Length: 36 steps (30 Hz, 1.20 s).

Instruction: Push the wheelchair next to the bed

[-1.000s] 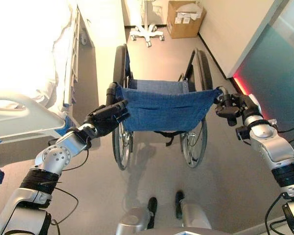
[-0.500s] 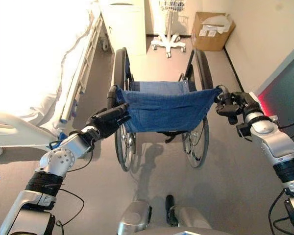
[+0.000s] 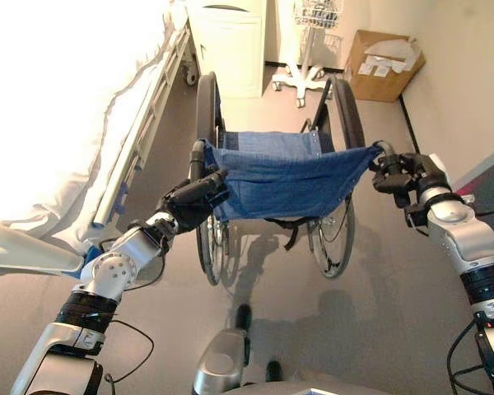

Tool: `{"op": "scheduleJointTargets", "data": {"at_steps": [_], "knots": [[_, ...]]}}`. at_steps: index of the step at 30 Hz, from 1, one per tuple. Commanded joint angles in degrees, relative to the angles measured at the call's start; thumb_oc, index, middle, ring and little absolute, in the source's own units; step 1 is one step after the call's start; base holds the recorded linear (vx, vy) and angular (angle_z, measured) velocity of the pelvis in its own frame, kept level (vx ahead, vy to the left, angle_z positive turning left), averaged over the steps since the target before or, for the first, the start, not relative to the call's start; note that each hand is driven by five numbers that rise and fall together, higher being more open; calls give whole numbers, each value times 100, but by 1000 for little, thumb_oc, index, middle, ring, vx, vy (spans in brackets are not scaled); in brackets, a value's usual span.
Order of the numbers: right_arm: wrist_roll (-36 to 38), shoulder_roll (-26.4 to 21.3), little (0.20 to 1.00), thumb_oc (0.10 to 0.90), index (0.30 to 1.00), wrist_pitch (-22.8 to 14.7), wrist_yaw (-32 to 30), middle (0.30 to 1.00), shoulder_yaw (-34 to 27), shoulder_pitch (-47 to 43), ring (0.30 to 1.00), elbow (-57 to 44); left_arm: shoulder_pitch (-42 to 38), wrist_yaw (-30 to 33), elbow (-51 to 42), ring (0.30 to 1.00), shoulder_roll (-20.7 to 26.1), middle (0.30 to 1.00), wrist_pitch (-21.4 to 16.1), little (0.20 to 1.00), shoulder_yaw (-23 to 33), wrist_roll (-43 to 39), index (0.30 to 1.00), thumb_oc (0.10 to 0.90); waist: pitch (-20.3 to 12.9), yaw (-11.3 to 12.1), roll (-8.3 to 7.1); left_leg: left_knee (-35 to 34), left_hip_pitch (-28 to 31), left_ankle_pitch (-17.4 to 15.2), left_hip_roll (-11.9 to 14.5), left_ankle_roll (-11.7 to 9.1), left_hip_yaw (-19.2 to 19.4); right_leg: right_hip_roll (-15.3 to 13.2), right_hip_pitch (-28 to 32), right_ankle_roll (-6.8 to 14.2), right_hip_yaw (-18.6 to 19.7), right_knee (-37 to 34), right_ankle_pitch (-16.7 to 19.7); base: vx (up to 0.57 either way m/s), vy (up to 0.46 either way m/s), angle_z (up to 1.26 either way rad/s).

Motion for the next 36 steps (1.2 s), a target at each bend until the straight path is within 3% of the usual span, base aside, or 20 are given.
{"op": "scheduleJointTargets", "data": {"at_steps": [1,3,5,8,10,11,13,14,17,19,21,22,23,24,26,27,29,33,36], "knots": [[319,353,300,400,300,-1371,543,300,743,55,300,-1188,-1621,-308,-264,300,-200,300,-647,300,521,-388,300,400,-1284,-287,31,369,-482,-188,-429,275,252,206,-546,927,-819,2023,1833,291,-40,-16],[459,419,300,400,300,-1356,428,300,834,-82,300,-1172,-1753,-206,-242,300,8,300,-636,300,494,-537,300,400,-1299,-249,62,353,-325,-227,-489,341,18,203,-1056,1111,-752,2735,2303,302,-63,-20],[449,478,300,400,300,-1336,380,300,848,-96,300,-1148,-1815,-203,-220,300,138,300,-622,300,464,-638,300,400,-1322,-271,97,427,-245,-257,-548,344,-204,52,-1269,1049,-644,2523,2159,317,-63,-1],[291,455,300,400,300,-1336,410,300,823,-46,300,-1127,-1940,-154,-265,300,293,300,-674,300,417,-899,300,400,-1281,-372,242,719,-13,-486,-559,293,-643,-564,-1529,719,-750,1349,1635,326,-100,33],[246,424,300,400,300,-1418,447,300,781,3,300,-1078,-1956,-145,-271,300,192,300,-786,300,411,-858,300,400,-1163,-495,276,845,294,-790,-573,278,-882,-898,-1745,665,-656,475,1702,355,-197,43],[245,394,300,400,300,-1436,506,300,728,14,300,-1059,-1927,-107,-305,300,146,300,-856,300,408,-828,300,400,-1067,-583,266,914,474,-1019,-581,256,-1005,-1079,-1896,725,-484,35,1958,431,-299,50],[230,371,300,400,300,-1439,593,300,655,5,300,-1058,-1863,2,-427,300,70,300,-906,300,471,-735,300,400,-949,-657,251,955,667,-1263,-516,208,-1138,-1175,-1977,846,-247,-344,2128,336,-290,42],[204,366,300,400,300,-1362,697,300,575,-10,300,-1155,-1703,20,-503,300,37,300,-978,300,592,-638,300,400,-847,-725,209,997,802,-1391,-349,140,-1224,-1123,-2080,935,-29,-293,2248,305,-318,52],[213,288,300,400,300,-1207,829,300,515,-77,300,-1303,-1562,80,-599,300,14,300,-1071,300,727,-574,300,400,-835,-771,135,996,871,-1379,-94,-11,-1304,-971,-1957,920,-43,-287,2041,278,-324,74],[246,155,300,400,300,-1089,861,300,524,-200,300,-1398,-1550,187,-669,300,-38,300,-1118,300,801,-542,300,400,-896,-779,47,1125,855,-1252,198,-120,-1296,-892,-1811,822,-235,-385,1935,291,-362,56],[443,3,300,400,300,-949,754,300,529,-359,300,-1446,-1530,195,-608,300,-5,300,-1134,300,919,-653,300,400,-950,-762,-38,1611,720,-884,563,-247,-1067,-784,-1669,604,-498,-399,1752,270,-355,52],[469,-11,300,400,300,-939,749,300,533,-374,300,-1450,-1523,197,-591,300,-6,300,-1136,300,937,-671,300,400,-952,-763,-43,1696,678,-827,597,-264,-1039,-764,-1646,575,-528,-399,1730,196,-306,38],[467,-34,300,400,300,-896,735,300,502,-349,300,-1501,-1428,121,-553,300,-20,300,-1080,300,1041,-710,300,400,-917,-744,-91,2346,380,-546,705,-289,-833,-718,-1517,447,-687,-406,1685,193,-317,19],[416,-45,300,400,300,-861,753,300,458,-272,300,-1585,-1319,78,-576,300,-35,300,-1015,300,1130,-700,300,400,-881,-723,-130,2857,153,-470,728,-258,-690,-692,-1429,350,-796,-401,1657,188,-308,10],[347,-69,300,400,300,-816,777,300,378,-124,300,-1706,-1165,58,-650,300,-65,300,-924,300,1221,-688,300,400,-854,-706,-142,3310,-106,-482,719,-210,-563,-625,-1311,241,-913,-377,1599,228,-205,7],[310,-86,300,400,300,-765,805,300,320,-26,300,-1785,-1052,-8,-652,300,-118,300,-895,300,1288,-648,300,400,-844,-673,-117,3354,-253,-565,549,-165,-550,-553,-1195,197,-975,-371,1540,267,-150,20],[274,-54,300,400,300,-731,807,300,323,-22,300,-1777,-1023,-84,-590,300,-146,300,-894,300,1308,-637,300,400,-843,-660,-69,3131,-268,-552,454,-182,-476,-477,-1106,178,-1027,-370,1469,258,-73,41],[113,205,300,400,300,-743,704,300,567,-230,300,-1497,-1100,-142,-413,300,-289,300,-1009,300,1192,-491,300,400,-812,-595,158,1585,-273,-140,241,-374,-10,-155,-784,144,-1151,-356,1200,304,-33,41],[92,323,300,400,300,-839,534,300,755,-191,300,-1303,-1015,-413,-160,300,-359,300,-1118,300,1069,-427,300,400,-895,-470,308,138,-484,411,141,-455,721,125,-362,110,-1326,-477,963,408,-47,14]]}}
